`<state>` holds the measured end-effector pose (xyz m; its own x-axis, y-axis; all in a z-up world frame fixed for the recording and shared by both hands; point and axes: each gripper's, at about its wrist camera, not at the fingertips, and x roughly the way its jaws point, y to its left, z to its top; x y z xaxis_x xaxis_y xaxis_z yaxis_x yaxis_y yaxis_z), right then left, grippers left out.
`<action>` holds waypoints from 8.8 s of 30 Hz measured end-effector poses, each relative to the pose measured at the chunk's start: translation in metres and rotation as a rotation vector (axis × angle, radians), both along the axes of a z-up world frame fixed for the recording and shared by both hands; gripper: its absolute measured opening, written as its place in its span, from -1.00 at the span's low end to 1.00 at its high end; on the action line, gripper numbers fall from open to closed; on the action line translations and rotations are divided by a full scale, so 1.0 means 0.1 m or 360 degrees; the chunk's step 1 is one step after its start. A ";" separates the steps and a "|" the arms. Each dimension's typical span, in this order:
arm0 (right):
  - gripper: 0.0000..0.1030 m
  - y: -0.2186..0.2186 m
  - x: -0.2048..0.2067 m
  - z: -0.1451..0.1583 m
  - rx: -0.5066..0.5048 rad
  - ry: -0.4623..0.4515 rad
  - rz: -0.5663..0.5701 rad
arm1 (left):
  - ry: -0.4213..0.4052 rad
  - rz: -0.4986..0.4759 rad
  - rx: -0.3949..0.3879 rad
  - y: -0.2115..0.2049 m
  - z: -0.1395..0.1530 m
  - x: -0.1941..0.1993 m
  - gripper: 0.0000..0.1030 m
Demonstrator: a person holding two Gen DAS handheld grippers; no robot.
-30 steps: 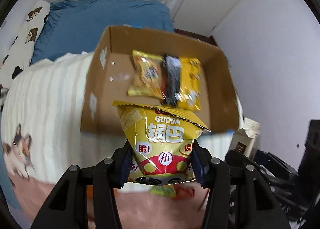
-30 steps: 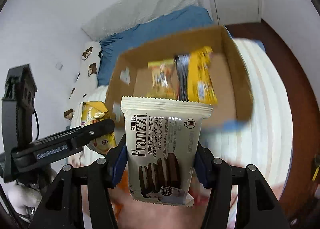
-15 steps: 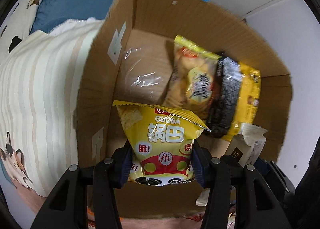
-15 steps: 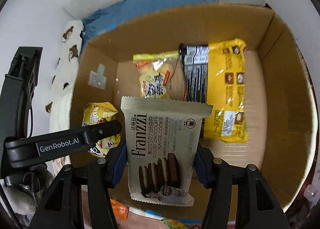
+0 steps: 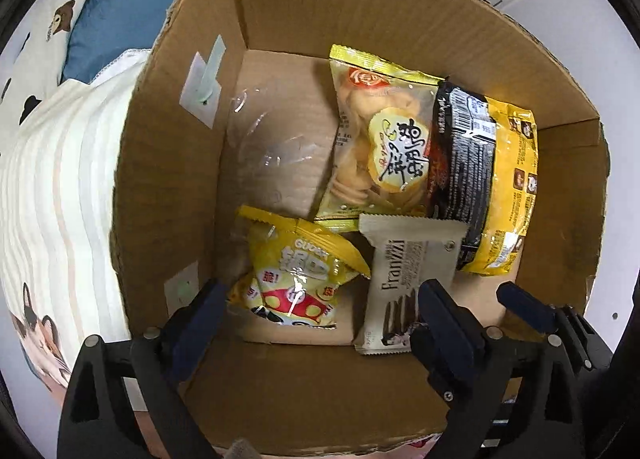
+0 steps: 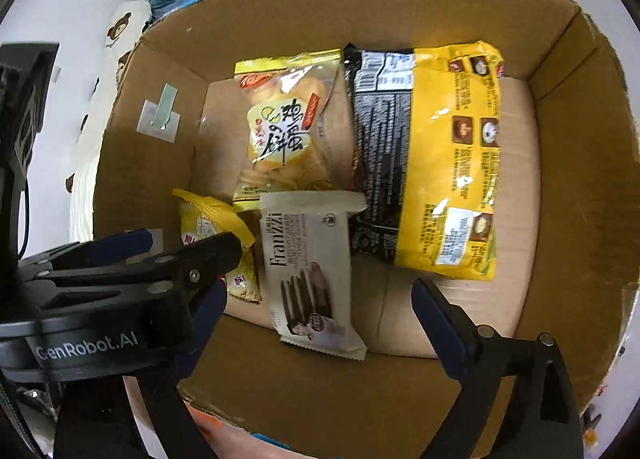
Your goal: Organize snacks
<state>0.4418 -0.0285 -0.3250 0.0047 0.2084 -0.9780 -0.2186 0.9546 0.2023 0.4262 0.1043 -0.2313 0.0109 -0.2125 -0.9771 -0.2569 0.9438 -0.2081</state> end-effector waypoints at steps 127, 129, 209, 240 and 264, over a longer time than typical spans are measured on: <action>0.31 -0.85 -3.37 -0.90 -0.0186 0.0104 -0.0336 | -0.0028 -0.0166 0.0183 -0.72 -1.12 -3.02 0.28; 0.15 -0.89 -3.28 -0.99 -0.0214 0.0095 -0.0330 | -0.0034 -0.0162 0.0190 -0.69 -1.17 -2.98 0.27; 0.83 -0.85 0.07 0.73 -0.0165 -0.0472 -0.0236 | -0.0584 -0.0016 0.0248 -0.13 0.74 -0.12 0.82; 0.91 -1.09 -1.98 1.82 0.0055 -0.0824 -0.0287 | -0.0981 0.0016 0.0376 -0.39 1.66 -2.06 0.82; 0.19 -1.92 -1.97 -0.48 -0.0096 -0.0103 -0.0518 | -0.0157 -0.0393 0.0103 -1.48 -0.61 -1.76 0.78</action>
